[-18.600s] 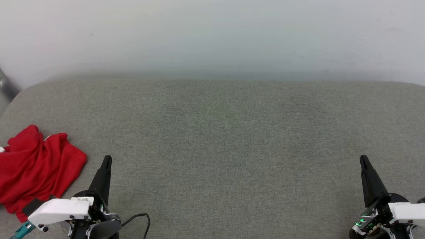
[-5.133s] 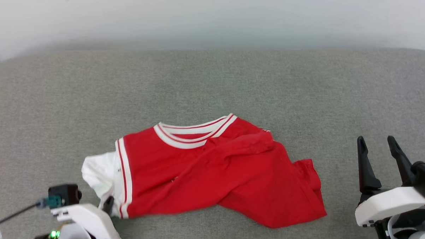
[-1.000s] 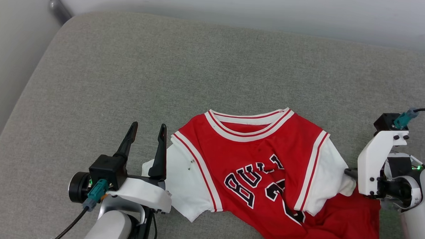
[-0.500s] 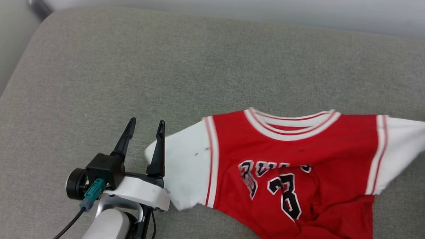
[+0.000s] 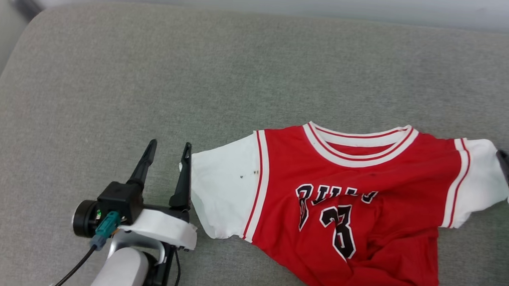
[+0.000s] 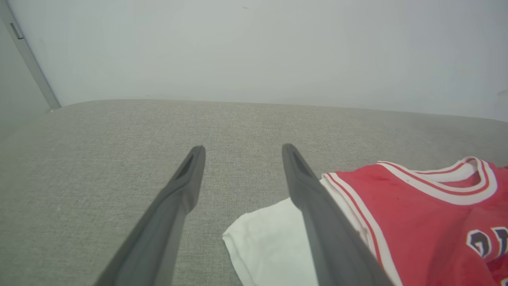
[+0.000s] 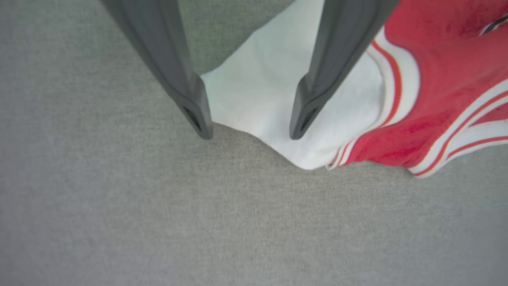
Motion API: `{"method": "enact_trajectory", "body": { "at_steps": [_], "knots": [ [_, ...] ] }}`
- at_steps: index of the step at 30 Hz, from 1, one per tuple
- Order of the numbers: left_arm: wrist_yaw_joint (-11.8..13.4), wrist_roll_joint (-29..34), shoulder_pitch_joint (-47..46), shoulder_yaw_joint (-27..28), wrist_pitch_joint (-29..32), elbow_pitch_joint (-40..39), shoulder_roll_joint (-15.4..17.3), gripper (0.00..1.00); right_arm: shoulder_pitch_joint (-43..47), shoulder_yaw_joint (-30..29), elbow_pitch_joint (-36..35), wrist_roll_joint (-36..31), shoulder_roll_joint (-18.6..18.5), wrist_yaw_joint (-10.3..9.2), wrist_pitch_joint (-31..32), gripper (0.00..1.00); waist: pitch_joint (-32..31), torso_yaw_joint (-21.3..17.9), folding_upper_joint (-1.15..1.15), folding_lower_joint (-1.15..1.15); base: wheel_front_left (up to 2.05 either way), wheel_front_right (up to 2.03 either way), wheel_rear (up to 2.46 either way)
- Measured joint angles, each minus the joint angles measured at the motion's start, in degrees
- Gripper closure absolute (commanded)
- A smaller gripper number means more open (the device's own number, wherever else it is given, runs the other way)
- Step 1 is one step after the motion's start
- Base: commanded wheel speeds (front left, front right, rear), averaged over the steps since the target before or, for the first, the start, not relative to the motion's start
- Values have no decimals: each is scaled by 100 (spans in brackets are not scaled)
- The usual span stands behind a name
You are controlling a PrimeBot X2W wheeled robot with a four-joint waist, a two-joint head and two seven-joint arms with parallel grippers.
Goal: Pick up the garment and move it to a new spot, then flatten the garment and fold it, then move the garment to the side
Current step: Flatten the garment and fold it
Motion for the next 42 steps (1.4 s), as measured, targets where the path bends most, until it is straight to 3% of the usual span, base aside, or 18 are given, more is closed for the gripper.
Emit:
{"method": "enact_trajectory", "body": {
  "at_steps": [7, 11, 18, 24, 27, 31, 37, 42],
  "knots": [
    [81, -9, 272, 177, -1, 42, 136, 0, 322, 344, -343, -174, -108, 0, -2153, 0, -380, -192, 0, 0, 0, 0, 0],
    [151, -73, 486, 272, 36, 70, 238, 0, 834, 539, -726, -243, 71, 0, -3033, 0, -709, -293, 0, -1, 0, 0, 0],
    [257, -189, 828, 411, 218, -56, 439, 0, 1870, 895, -1603, -304, 553, 0, -3607, 0, -1215, -530, 0, -1, 0, 0, 0],
    [243, -358, 1023, 488, 649, -40, 642, 0, 2702, 1079, -2260, -350, 1000, 0, -3586, 0, -1505, -728, 0, -1, 0, 0, 0],
    [55, -566, 1005, 450, 1139, 32, 761, 0, 3002, 1090, -2484, -347, 1104, 0, -3496, 0, -1585, -828, 0, -2, 0, 0, 0],
    [-388, -858, 559, 374, 2036, 196, 1125, 0, 3121, 1174, -2649, -339, 1193, 0, -3395, 0, -1557, -978, 0, -1, 0, 0, 0],
    [-939, -1350, -264, 141, 3817, 527, 1569, 0, 3049, 1343, -2750, -323, 1236, 0, -3445, 0, -1282, -1182, 0, -1, 0, 0, 0],
    [-1168, -1630, -674, -123, 5048, 912, 1828, 0, 2885, 1504, -2702, -286, 1272, 0, -3499, 0, -964, -1368, 0, -1, 0, 0, 0]
  ]
}}
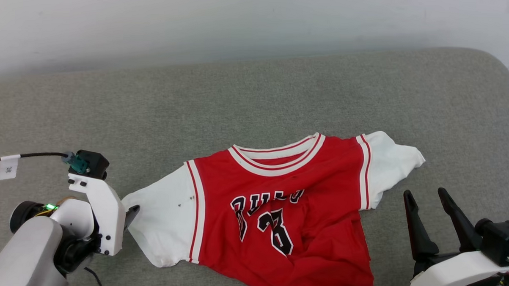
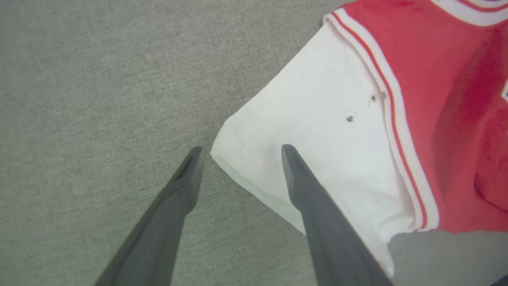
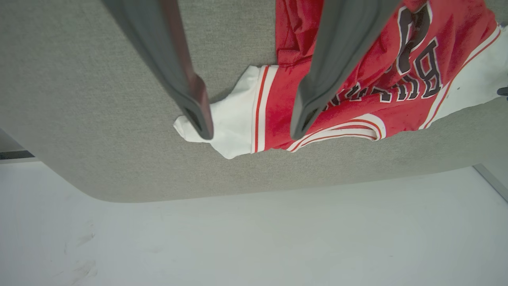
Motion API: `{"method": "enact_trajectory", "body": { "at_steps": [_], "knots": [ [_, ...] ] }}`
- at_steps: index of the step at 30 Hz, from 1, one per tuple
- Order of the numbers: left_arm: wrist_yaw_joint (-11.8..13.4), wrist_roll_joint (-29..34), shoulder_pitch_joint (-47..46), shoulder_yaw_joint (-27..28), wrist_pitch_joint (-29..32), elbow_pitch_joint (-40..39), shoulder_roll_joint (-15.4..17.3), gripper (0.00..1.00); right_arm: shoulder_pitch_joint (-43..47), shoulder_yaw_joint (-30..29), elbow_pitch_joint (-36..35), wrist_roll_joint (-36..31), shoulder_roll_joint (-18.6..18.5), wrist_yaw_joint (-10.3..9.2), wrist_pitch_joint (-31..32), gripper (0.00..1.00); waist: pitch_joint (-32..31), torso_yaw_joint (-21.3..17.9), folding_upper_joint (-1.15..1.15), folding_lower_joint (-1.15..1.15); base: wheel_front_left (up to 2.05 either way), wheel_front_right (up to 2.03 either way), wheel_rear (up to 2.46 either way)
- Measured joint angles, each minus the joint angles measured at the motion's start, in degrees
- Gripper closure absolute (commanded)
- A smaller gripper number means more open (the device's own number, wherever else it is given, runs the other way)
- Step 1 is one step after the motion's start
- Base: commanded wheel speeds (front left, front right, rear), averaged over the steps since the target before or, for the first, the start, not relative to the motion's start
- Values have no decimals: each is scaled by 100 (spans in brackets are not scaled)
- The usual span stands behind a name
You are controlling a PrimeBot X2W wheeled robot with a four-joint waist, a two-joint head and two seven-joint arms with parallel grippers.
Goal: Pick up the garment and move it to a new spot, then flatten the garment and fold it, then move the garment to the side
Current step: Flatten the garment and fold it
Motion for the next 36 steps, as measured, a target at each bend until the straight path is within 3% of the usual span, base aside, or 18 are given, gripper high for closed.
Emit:
{"method": "enact_trajectory", "body": {
  "at_steps": [8, 9, 10, 11, 18, 26, 36],
  "knots": [
    [-62, -57, -313, -272, 835, 470, 130, 0, -243, 166, 92, 8, 23, 0, -102, 0, 447, -290, 0, 0, 0, 0, 0],
    [-59, -114, -337, -271, 898, 490, 108, 50, -247, 159, 99, 9, 24, 0, -103, 0, 486, -316, 0, 0, 0, 0, 0],
    [-59, -143, -356, -270, 924, 501, 109, 66, -247, 145, 102, 11, 26, 0, -103, 0, 517, -337, 0, 0, 0, 0, 0],
    [-53, -151, -363, -258, 918, 513, 90, 100, -247, 116, 105, 26, 27, 0, -98, 0, 541, -354, 0, 0, 0, 0, 0],
    [245, -129, -240, -180, 359, 516, -180, 100, -312, -421, 347, 433, -148, 0, 575, 0, 500, -299, 0, 0, 0, 0, 0],
    [567, 123, -55, -4, -697, -111, -348, 100, -989, -1344, 1293, 1226, -767, 0, 2179, 0, 518, 26, 0, 1, 0, 0, 0],
    [642, 428, -311, -127, -1095, -1184, -445, 100, -2624, -1450, 2452, 1570, -1293, 0, 4056, 0, 984, 538, 0, 1, 0, 0, 0]
  ]
}}
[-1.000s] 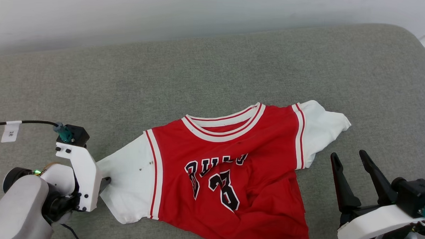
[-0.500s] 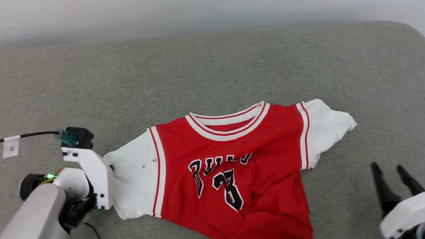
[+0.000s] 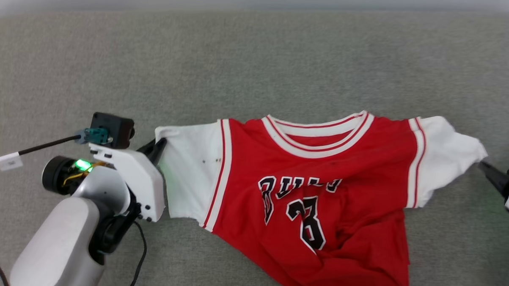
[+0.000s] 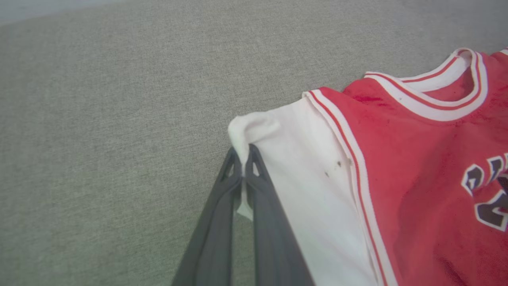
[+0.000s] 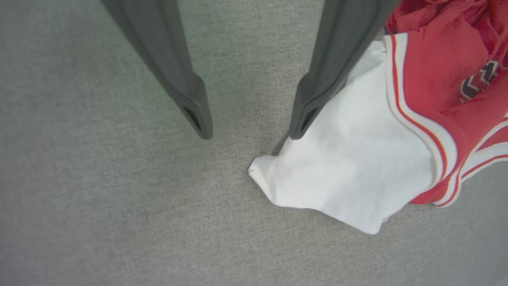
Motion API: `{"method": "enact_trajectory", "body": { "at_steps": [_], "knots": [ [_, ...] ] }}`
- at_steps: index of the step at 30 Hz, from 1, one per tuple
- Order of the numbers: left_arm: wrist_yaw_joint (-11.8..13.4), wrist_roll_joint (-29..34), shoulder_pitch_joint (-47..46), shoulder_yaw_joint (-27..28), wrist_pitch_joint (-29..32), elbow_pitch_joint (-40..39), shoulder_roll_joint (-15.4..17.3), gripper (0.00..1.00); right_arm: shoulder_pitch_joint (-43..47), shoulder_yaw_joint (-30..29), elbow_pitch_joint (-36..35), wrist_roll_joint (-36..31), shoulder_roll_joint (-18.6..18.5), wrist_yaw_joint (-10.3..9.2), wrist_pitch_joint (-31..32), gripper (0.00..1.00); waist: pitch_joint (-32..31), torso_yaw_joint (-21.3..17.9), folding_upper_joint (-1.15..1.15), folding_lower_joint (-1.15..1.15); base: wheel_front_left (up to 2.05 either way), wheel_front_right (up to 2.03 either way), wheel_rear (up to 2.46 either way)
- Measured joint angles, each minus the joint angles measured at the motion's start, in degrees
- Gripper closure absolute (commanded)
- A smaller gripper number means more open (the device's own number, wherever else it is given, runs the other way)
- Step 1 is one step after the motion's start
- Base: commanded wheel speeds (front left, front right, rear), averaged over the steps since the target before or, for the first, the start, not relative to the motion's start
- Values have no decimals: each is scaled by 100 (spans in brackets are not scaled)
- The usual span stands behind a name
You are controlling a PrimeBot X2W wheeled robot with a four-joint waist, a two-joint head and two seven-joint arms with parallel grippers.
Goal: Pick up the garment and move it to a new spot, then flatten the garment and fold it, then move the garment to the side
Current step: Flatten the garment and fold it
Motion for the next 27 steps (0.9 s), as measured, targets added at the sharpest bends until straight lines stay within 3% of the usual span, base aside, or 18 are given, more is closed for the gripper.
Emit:
{"method": "enact_trajectory", "body": {
  "at_steps": [9, 10, 11, 12, 21, 27],
  "knots": [
    [58, 192, -108, -158, -108, -520, -78, 100, -770, -8, 635, -423, 41, 0, 932, 0, 498, 351, 0, 0, 0, 0, 0],
    [57, 191, -108, -162, -131, -532, -82, 100, -801, -42, 658, -464, 56, 0, 1033, 56, 520, 376, 0, 0, 0, 0, 0],
    [58, 191, -106, -160, -148, -532, -80, 100, -817, -74, 665, -489, 77, 0, 1091, 85, 531, 393, 0, 0, 0, 0, 0],
    [59, 189, -103, -158, -151, -526, -77, 100, -831, -94, 670, -528, 93, 0, 1146, 100, 526, 397, 0, 0, 0, 0, 0],
    [110, 208, -73, -66, -334, -499, 32, 100, -787, 135, 389, -636, 177, 0, 1025, 100, 226, 320, 0, 0, 0, 0, 0],
    [176, 385, -338, 135, -597, -599, 218, 100, -890, 433, -409, -667, -204, 1, 555, 100, -218, 239, 0, 0, 0, 0, 0]
  ]
}}
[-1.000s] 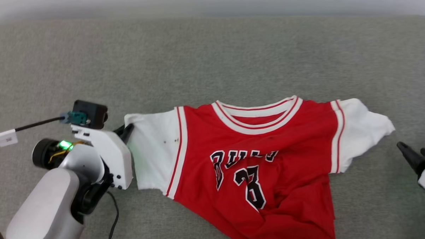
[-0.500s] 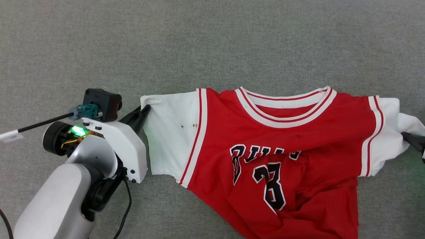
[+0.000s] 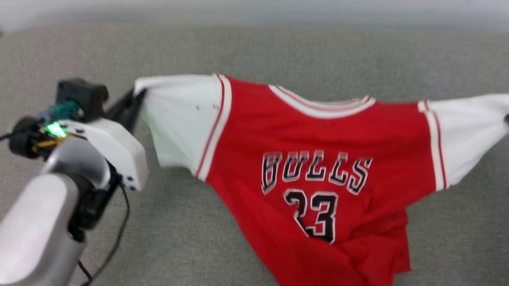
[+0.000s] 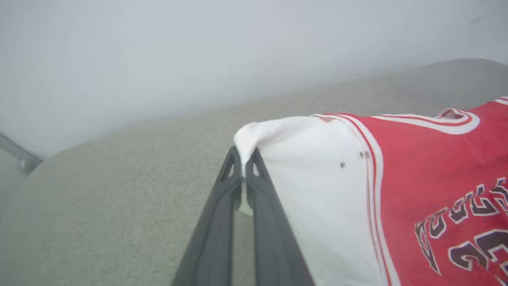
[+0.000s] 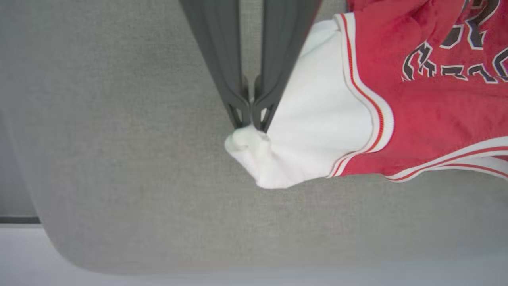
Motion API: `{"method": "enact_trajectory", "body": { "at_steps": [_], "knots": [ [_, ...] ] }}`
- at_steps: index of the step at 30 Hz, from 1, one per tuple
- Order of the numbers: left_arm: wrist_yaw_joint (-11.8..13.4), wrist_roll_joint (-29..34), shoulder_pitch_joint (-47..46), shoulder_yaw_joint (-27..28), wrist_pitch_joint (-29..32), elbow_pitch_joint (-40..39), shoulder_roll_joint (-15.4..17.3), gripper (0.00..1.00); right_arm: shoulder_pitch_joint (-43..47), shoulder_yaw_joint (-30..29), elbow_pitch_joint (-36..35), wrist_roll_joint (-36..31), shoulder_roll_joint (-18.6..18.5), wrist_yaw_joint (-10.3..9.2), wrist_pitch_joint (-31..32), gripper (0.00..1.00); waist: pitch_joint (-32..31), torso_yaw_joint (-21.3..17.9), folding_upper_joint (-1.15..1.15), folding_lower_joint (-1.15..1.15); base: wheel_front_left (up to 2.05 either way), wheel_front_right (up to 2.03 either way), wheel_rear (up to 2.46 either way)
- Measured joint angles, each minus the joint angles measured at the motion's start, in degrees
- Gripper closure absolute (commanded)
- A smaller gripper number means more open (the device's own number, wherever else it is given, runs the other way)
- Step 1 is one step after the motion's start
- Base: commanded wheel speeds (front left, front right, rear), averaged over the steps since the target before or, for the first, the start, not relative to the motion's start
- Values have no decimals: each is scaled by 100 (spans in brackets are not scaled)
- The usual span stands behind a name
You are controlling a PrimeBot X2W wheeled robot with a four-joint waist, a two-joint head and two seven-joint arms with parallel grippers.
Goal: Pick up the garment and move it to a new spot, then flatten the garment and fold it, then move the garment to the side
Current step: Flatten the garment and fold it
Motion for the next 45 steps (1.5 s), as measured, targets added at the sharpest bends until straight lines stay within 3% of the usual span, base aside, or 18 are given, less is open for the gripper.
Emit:
{"method": "enact_trajectory", "body": {
  "at_steps": [7, 15, 24, 28, 34, 40, 45],
  "knots": [
    [-7, 179, -758, 213, -131, 19, 224, 100, -420, 94, -623, 21, -389, 0, -218, 100, -540, -115, 0, -1, 0, 0, 0],
    [-177, 65, -2220, 459, -303, 679, 122, 100, -1688, 382, -296, 48, -730, 0, -631, 100, -488, -269, 0, -1, 0, 0, 0],
    [-263, 209, -4379, 639, -759, 1849, -8, 100, -3536, 1012, 344, -10, -827, 0, -1633, 100, 420, -368, 0, 0, 0, 0, 0],
    [-263, 368, -5276, 708, -1146, 2245, 33, 100, -4459, 1156, 598, -170, -686, 0, -2340, 100, 949, -453, 0, 0, 0, 0, 0],
    [-464, 580, -6375, 714, -1762, 2616, 149, 100, -5583, 1329, 1003, -405, -470, 0, -3496, 100, 1700, -621, 0, 0, 0, 0, 0],
    [-505, 672, -6958, 689, -1949, 2908, 211, 100, -6157, 1708, 1343, -394, -413, 0, -4231, 100, 2315, -807, 0, 0, 0, 0, 0],
    [-480, 608, -6997, 709, -2082, 3149, 141, 100, -6250, 2011, 1581, -331, -301, 0, -4441, 100, 2689, -894, 0, 1, 0, 0, 0]
  ]
}}
